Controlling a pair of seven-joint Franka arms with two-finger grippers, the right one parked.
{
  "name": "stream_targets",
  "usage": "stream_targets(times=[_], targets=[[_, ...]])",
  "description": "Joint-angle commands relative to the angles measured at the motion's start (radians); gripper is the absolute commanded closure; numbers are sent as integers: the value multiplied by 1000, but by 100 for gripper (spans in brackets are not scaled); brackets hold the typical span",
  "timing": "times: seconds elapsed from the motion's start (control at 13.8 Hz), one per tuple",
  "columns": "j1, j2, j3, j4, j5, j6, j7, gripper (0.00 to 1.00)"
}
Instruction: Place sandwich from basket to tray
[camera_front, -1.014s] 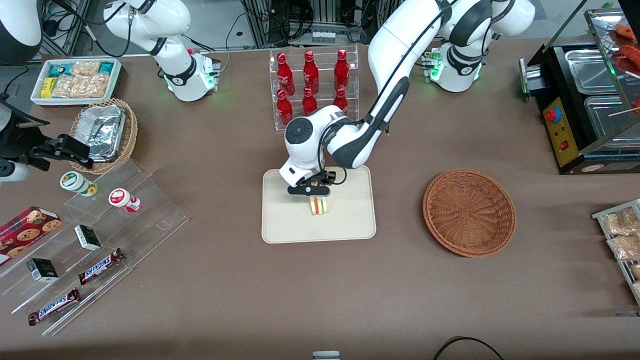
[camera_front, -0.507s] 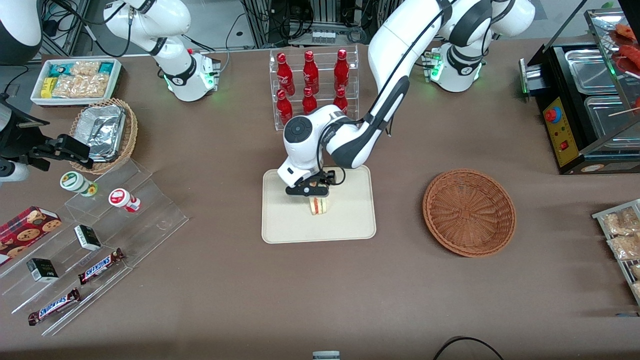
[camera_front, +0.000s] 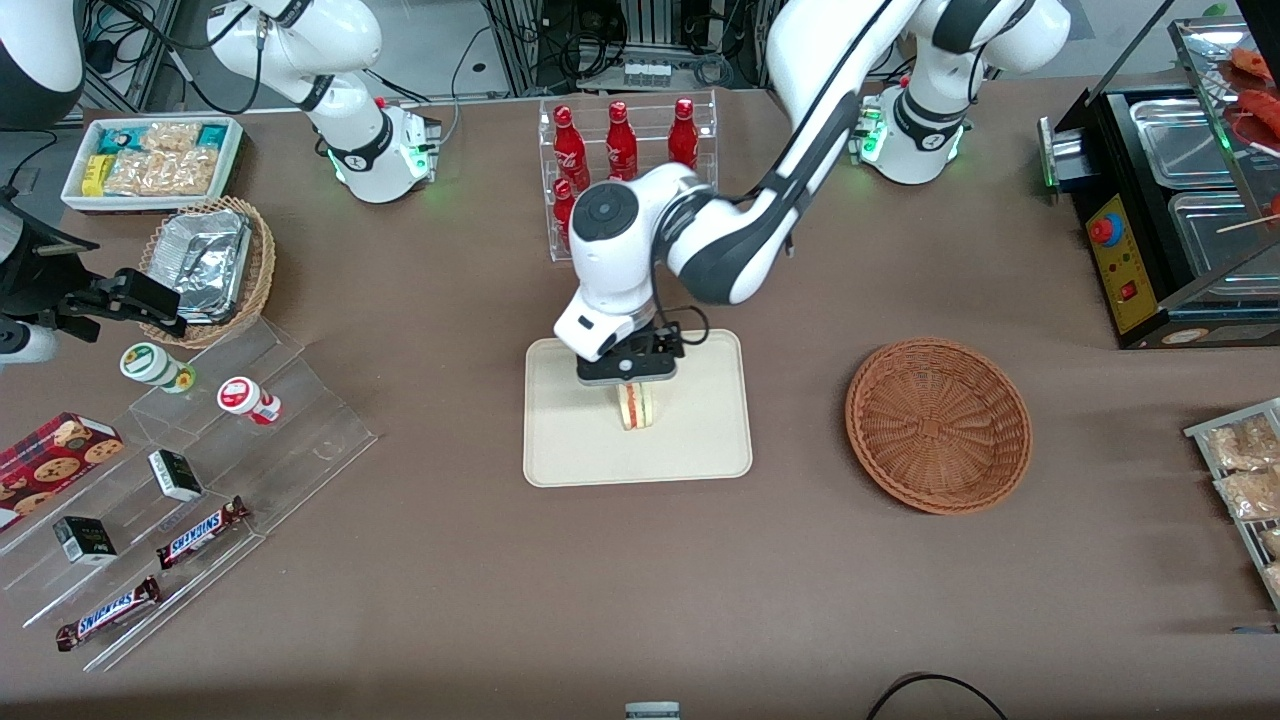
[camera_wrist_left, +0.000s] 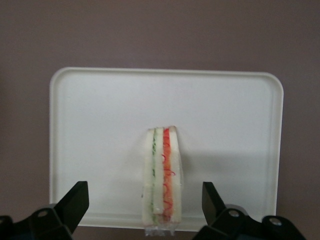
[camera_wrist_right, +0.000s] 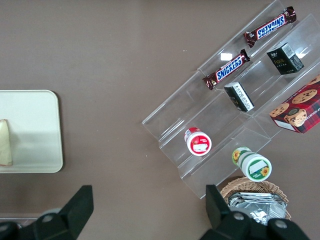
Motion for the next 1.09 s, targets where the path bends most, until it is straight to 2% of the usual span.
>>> stream_targets(times=[0.0,0.29,0.58,1.01], targets=[[58,-150,27,-83,-34,-47,-3,0],[162,-305,27,-129,-49,-165,62,0],[341,-436,27,-149,-162,-331,309,0],[562,-617,30,-266,-172,-421,621,0]])
